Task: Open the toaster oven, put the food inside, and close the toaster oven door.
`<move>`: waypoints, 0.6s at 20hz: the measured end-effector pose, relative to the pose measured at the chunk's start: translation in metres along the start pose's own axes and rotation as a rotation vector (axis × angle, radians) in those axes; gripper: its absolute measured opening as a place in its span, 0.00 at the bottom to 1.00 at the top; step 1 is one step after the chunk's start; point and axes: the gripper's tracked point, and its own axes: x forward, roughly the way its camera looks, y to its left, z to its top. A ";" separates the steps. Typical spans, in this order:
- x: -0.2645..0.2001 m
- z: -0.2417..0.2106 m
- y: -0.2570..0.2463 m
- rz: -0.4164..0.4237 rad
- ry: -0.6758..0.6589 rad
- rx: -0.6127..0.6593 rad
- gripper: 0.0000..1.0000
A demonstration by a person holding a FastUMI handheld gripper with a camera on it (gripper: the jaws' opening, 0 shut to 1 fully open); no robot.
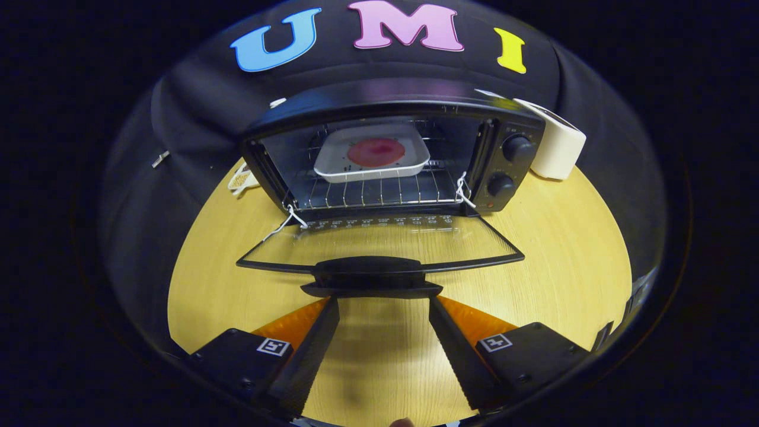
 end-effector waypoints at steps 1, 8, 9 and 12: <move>-0.005 0.005 0.000 0.002 -0.022 -0.003 0.99; -0.021 0.055 0.002 0.013 -0.162 -0.070 1.00; -0.026 0.066 0.004 0.017 -0.189 -0.071 1.00; -0.048 0.102 0.002 0.020 -0.301 -0.101 1.00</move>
